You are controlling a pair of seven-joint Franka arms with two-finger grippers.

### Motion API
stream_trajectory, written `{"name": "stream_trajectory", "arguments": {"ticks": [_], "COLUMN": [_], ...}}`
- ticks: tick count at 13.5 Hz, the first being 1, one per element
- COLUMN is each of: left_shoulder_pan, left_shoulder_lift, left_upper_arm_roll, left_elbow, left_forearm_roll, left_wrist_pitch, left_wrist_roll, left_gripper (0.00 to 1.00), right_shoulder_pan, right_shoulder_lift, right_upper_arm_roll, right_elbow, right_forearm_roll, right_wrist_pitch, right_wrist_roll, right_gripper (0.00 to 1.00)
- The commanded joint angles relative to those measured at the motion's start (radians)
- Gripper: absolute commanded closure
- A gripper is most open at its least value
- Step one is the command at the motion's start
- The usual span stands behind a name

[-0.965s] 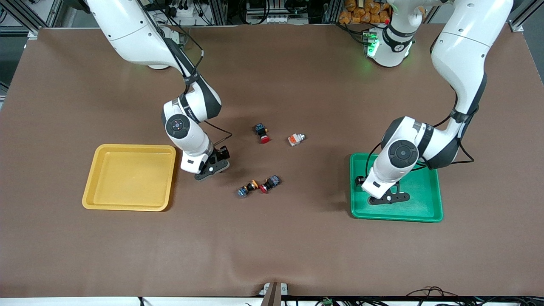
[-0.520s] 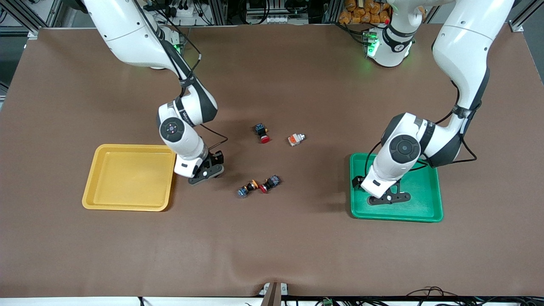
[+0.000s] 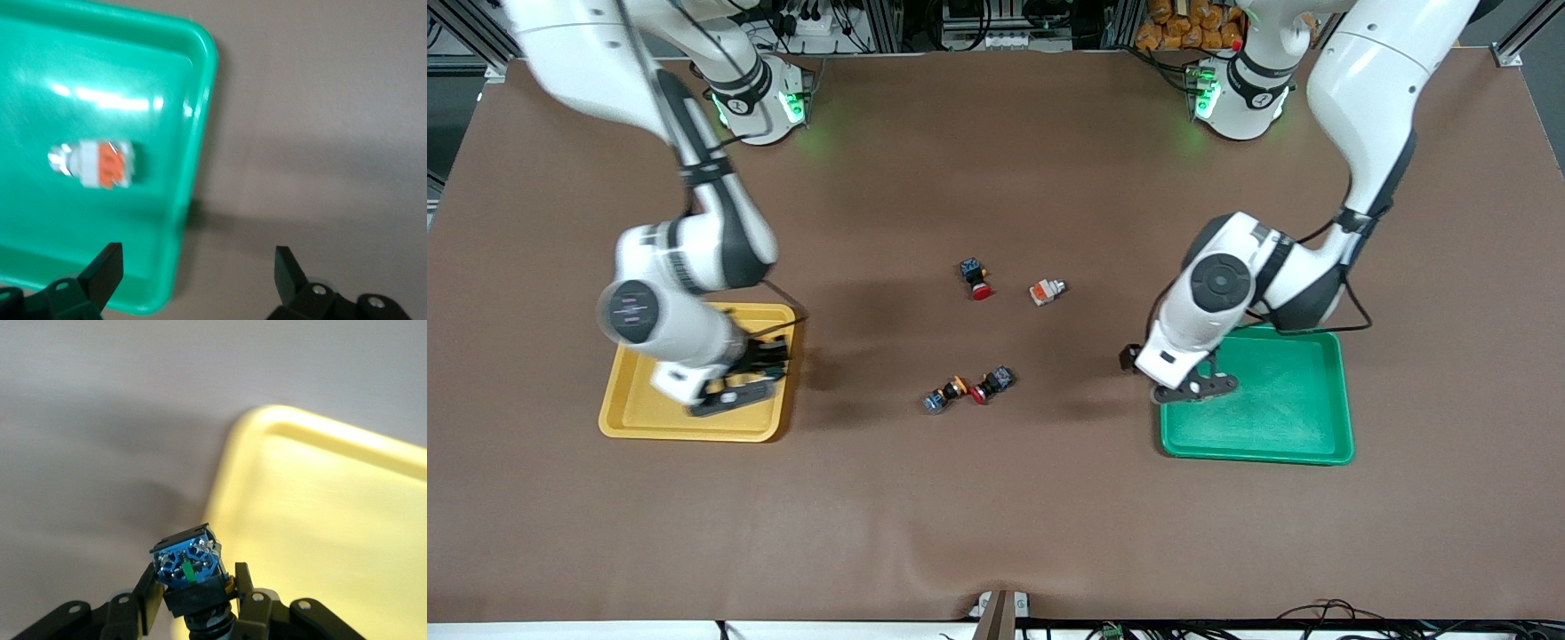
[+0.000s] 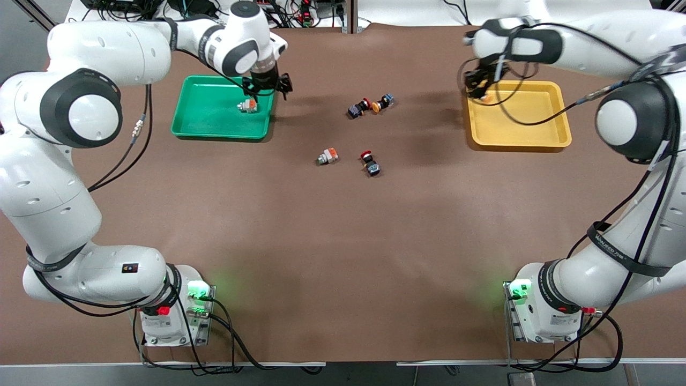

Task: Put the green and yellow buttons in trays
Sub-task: 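Carry the white button to the green tray while the right gripper grasps the blue button, then release the white button in the green tray while the right gripper drops its button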

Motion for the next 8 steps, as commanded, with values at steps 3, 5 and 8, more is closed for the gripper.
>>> {"name": "stream_trajectory", "arguments": {"ticks": [3, 5, 8], "left_shoulder_pan": [-0.010, -0.076, -0.144], "left_shoulder_lift": [-0.027, -0.016, 0.033], "left_upper_arm_roll": [-0.099, -0.101, -0.099], "left_elbow": [-0.089, -0.085, -0.086], "left_forearm_roll": [-0.001, -0.003, 0.022], "left_wrist_pitch": [0.004, 0.035, 0.127], "left_wrist_roll": [-0.267, -0.424, -0.594], "left_gripper": [0.00, 0.00, 0.00], "right_shoulder_pan": [-0.200, -0.219, -0.251], "right_shoulder_lift": [-0.002, 0.019, 0.064], "right_upper_arm_roll": [0.000, 0.000, 0.000], "right_elbow": [-0.035, -0.035, -0.037], "right_forearm_roll": [-0.040, -0.026, -0.026], "right_wrist_pitch": [-0.018, -0.010, 0.025], "right_wrist_roll": [-0.064, -0.044, 0.005], "right_gripper": [1.00, 1.00, 1.00]}}
